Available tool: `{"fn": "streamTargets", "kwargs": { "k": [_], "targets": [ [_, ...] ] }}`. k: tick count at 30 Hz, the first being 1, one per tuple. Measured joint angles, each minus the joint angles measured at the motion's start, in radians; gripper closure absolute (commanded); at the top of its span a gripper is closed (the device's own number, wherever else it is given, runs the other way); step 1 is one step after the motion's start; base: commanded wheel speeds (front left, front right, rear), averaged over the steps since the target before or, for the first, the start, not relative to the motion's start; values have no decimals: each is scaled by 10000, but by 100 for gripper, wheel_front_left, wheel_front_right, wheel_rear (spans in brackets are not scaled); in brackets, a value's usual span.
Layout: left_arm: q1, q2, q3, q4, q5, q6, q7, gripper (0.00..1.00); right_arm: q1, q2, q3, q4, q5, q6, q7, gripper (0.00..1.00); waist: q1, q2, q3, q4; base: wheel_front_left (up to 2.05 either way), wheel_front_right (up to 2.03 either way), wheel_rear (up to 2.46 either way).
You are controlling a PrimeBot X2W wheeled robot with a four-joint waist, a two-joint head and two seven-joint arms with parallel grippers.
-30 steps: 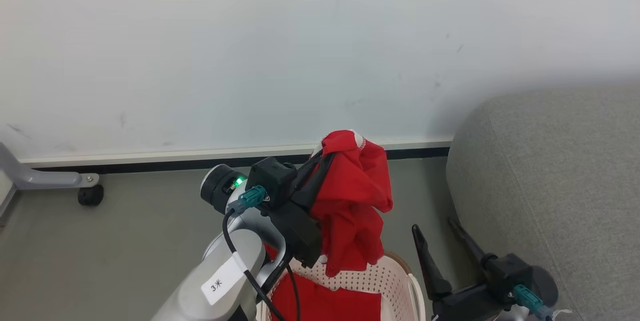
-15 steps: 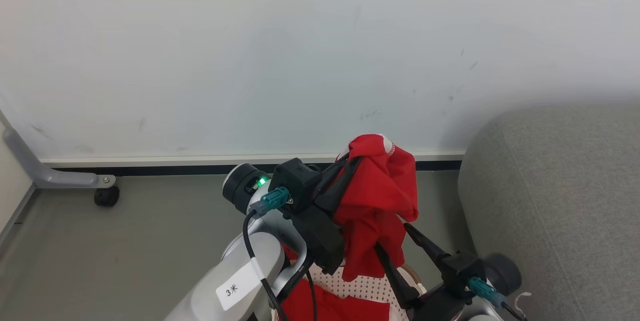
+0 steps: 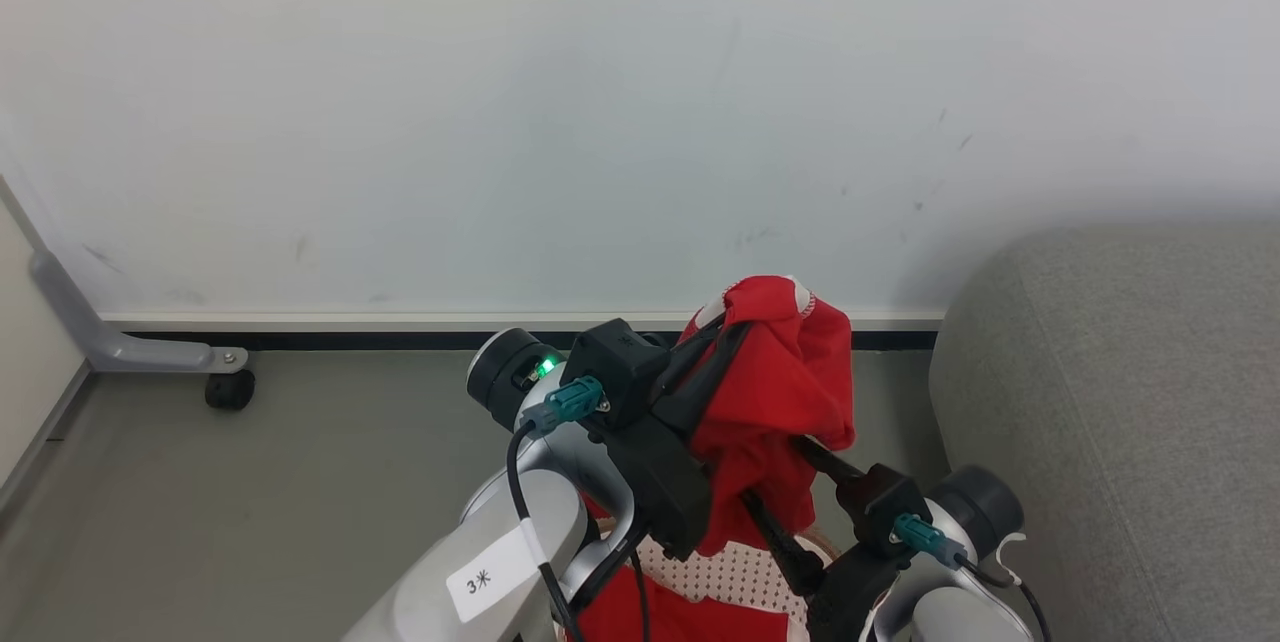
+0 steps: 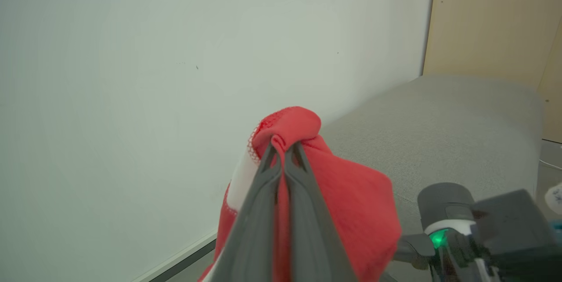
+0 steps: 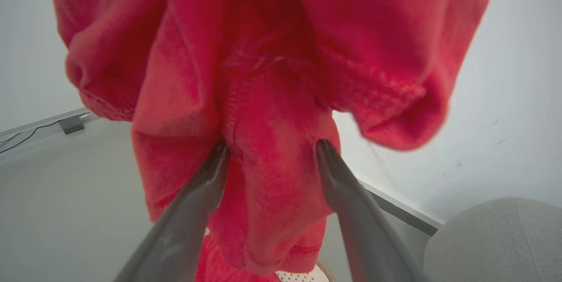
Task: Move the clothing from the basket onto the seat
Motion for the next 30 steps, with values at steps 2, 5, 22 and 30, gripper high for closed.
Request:
{"fn": "streamTargets", "kwargs": {
  "k": [2, 5, 22, 30],
  "targets": [
    [0, 0, -19, -35, -25, 23, 73, 100, -161, 6, 27, 100, 10, 19, -4, 2, 0, 0, -9, 14, 0, 0, 0],
    [8, 2, -25, -42, -134, 82, 86, 100, -270, 25, 127, 217, 25, 46, -29, 68, 0, 0, -19, 24, 0, 0, 0],
    [505, 286, 508, 257, -566, 514, 182, 24, -112, 52, 169, -42, 635, 73, -180, 100, 0, 0, 74, -383, 0, 0, 0],
    [981, 314, 640, 238, -696, 512, -123, 0, 31, -182, -334, -763, 884, 69, -188, 100, 0, 0, 107, -833, 0, 0, 0]
  ]
}}
